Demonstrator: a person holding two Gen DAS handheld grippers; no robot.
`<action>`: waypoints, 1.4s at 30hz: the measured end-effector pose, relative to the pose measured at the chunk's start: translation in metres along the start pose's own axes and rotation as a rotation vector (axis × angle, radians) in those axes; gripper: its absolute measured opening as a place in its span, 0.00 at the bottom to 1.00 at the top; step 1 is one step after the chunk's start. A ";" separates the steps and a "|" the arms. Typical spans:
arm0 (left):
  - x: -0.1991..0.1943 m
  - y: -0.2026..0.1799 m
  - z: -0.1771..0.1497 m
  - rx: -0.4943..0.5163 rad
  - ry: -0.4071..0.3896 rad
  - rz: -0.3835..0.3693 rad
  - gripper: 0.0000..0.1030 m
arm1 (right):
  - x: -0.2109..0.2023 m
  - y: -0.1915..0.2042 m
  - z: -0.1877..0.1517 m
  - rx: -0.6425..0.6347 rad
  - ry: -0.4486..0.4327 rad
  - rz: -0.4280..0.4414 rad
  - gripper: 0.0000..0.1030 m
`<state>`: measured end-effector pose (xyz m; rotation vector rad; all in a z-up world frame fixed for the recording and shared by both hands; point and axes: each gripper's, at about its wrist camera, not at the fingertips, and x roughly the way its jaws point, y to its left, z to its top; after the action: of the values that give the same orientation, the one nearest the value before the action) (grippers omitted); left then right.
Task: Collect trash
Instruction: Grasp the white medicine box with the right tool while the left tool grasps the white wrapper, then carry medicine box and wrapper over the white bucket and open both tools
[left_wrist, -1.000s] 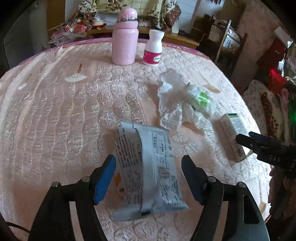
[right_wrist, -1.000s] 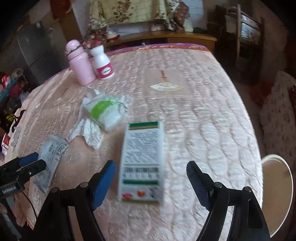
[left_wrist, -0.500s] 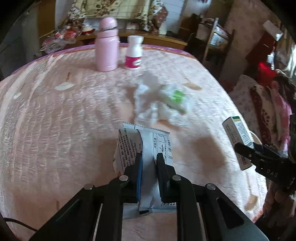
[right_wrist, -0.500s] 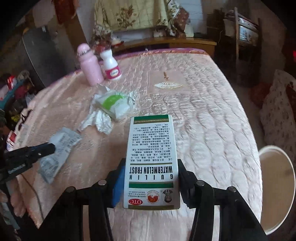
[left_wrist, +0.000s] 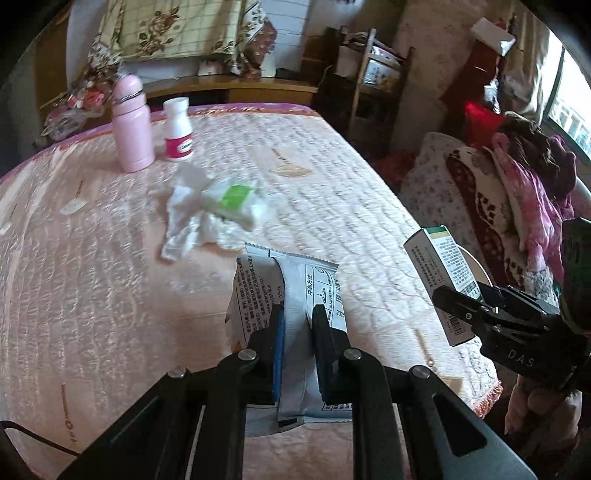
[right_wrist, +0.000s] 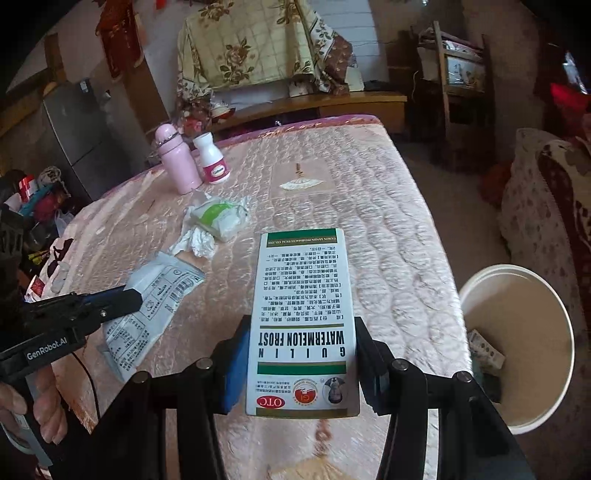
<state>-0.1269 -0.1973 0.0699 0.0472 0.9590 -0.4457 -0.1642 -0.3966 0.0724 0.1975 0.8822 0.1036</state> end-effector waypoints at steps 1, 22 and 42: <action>0.000 -0.005 0.000 0.009 0.000 -0.002 0.15 | -0.002 -0.002 -0.001 0.004 -0.003 -0.005 0.52; 0.025 -0.102 0.020 0.114 0.020 -0.082 0.15 | -0.050 -0.083 -0.021 0.119 -0.051 -0.130 0.52; 0.059 -0.197 0.049 0.225 0.045 -0.195 0.15 | -0.089 -0.189 -0.039 0.275 -0.077 -0.277 0.52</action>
<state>-0.1362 -0.4076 0.0816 0.1685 0.9587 -0.7344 -0.2490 -0.5913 0.0753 0.3313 0.8374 -0.2828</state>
